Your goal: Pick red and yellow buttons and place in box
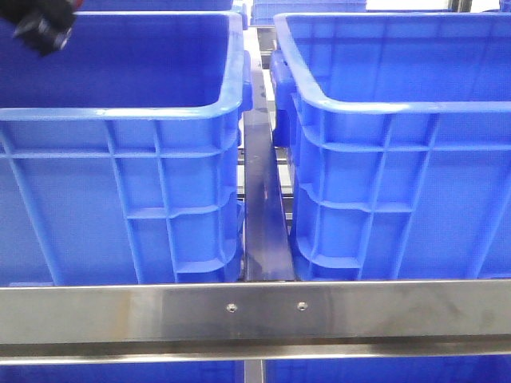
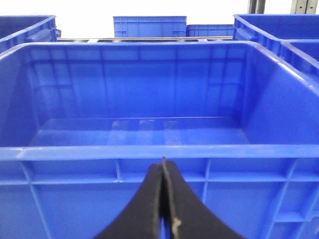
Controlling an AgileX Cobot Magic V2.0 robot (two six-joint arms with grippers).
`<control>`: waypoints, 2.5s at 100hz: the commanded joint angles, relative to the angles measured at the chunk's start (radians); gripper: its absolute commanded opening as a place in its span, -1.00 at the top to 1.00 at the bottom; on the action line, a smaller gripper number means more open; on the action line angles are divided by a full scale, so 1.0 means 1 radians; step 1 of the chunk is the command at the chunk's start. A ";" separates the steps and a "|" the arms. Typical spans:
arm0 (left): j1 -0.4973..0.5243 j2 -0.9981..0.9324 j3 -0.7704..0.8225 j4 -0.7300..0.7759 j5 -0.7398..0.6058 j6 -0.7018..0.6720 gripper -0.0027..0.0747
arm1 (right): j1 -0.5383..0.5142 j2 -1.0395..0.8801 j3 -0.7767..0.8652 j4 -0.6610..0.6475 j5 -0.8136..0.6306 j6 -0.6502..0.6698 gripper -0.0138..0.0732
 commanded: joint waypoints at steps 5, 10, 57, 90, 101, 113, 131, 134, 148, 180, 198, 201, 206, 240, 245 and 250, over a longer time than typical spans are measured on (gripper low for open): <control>-0.035 -0.072 -0.021 -0.215 0.015 0.169 0.72 | 0.001 -0.023 -0.017 -0.017 -0.086 0.000 0.84; -0.058 -0.071 -0.019 -0.253 0.027 0.187 0.72 | 0.001 -0.023 -0.017 -0.017 -0.086 0.000 0.84; -0.389 -0.071 -0.019 -0.298 0.038 0.233 0.72 | 0.001 -0.023 -0.017 -0.017 -0.088 0.000 0.84; -0.435 -0.069 -0.019 -0.298 0.040 0.233 0.72 | 0.001 -0.021 -0.064 -0.017 0.030 0.001 0.84; -0.433 -0.069 -0.019 -0.298 0.040 0.233 0.72 | 0.001 0.005 -0.151 -0.017 0.152 0.005 0.84; -0.433 -0.069 -0.019 -0.298 0.040 0.233 0.72 | 0.001 0.063 -0.277 -0.017 0.318 0.005 0.84; -0.433 -0.067 -0.019 -0.298 0.040 0.233 0.72 | 0.001 0.207 -0.462 -0.016 0.511 0.005 0.83; -0.433 -0.067 -0.019 -0.298 0.040 0.233 0.72 | 0.001 0.234 -0.489 -0.014 0.552 0.005 0.82; -0.433 -0.067 -0.019 -0.298 0.040 0.233 0.72 | 0.001 0.373 -0.607 0.011 0.674 0.005 0.38; -0.433 -0.067 -0.019 -0.298 0.040 0.233 0.72 | 0.001 0.582 -0.780 0.141 0.731 0.005 -0.80; -0.433 -0.067 -0.019 -0.298 0.040 0.233 0.72 | 0.001 0.680 -0.845 0.369 0.737 -0.091 -0.80; -0.433 -0.067 -0.019 -0.298 0.040 0.233 0.72 | 0.001 0.695 -0.853 0.421 0.734 -0.113 -0.80; -0.433 -0.067 -0.019 -0.298 0.040 0.233 0.72 | 0.001 0.724 -0.868 0.519 0.735 -0.157 -0.80; -0.433 -0.067 -0.019 -0.298 0.040 0.233 0.72 | 0.005 0.985 -0.950 1.223 0.873 -0.557 -0.80; -0.433 -0.067 -0.019 -0.298 0.040 0.233 0.72 | 0.016 1.024 -0.969 1.282 0.892 -0.601 -0.80; -0.433 -0.067 -0.019 -0.298 0.040 0.233 0.72 | 0.035 1.062 -0.988 1.316 0.898 -0.618 -0.80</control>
